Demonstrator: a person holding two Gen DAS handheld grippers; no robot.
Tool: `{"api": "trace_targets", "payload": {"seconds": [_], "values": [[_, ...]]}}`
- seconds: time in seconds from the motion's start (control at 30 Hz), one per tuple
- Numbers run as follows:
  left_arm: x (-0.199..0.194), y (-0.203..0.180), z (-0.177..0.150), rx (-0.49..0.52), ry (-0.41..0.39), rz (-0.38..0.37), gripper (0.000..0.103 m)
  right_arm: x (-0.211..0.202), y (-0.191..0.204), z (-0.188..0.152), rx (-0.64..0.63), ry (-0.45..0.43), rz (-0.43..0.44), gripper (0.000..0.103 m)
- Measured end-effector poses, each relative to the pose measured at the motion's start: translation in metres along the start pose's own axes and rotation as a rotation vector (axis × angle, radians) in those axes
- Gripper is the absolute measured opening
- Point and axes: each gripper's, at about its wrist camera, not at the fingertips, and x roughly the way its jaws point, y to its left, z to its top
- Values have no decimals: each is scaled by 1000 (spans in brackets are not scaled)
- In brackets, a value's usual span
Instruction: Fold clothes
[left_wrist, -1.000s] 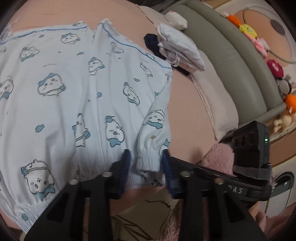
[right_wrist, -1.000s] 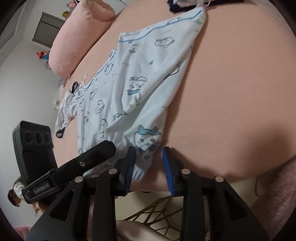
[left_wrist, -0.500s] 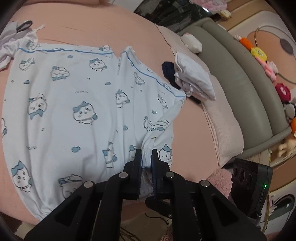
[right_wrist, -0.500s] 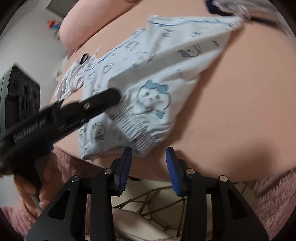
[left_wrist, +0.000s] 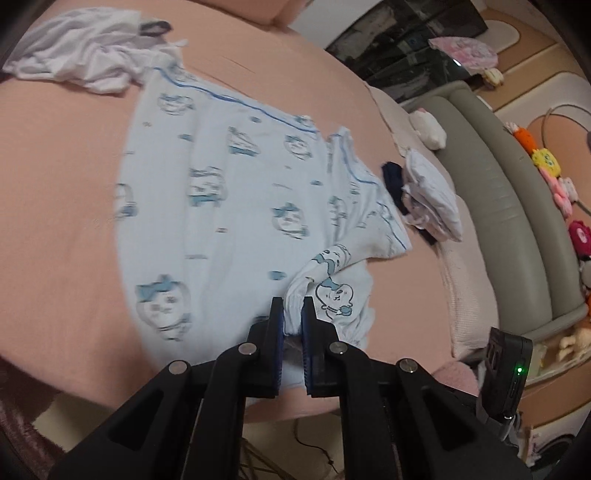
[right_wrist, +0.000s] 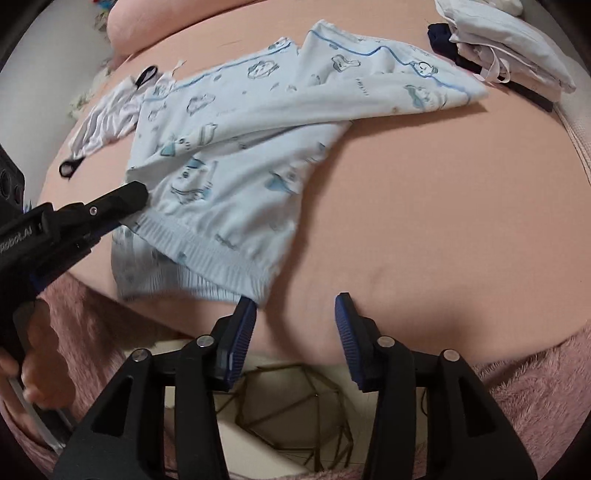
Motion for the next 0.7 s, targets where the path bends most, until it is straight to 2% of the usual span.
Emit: {"api": "trace_targets", "payload": {"seconds": [0.07, 0.17, 0.27, 0.37, 0.47, 0.57, 0.7], "values": [[-1, 13, 0, -36, 17, -16, 9, 2, -10, -5, 24, 17, -9, 45], [-6, 19, 0, -43, 14, -24, 9, -13, -27, -4, 86, -23, 116, 45], [-16, 12, 1, -34, 4, -46, 9, -31, -22, 8, 74, -115, 210, 46], [-27, 4, 3, -1, -12, -30, 9, -24, 3, 30, 7, -133, 210, 46], [-33, 9, 1, -13, -32, 33, 9, -2, 16, 45, -50, -105, 184, 46], [-32, 26, -11, -90, -5, 41, 9, 30, 21, 44, -72, -8, 131, 46], [-12, 38, -28, -66, 67, 110, 8, 29, 12, 38, -49, -28, 130, 46]]}}
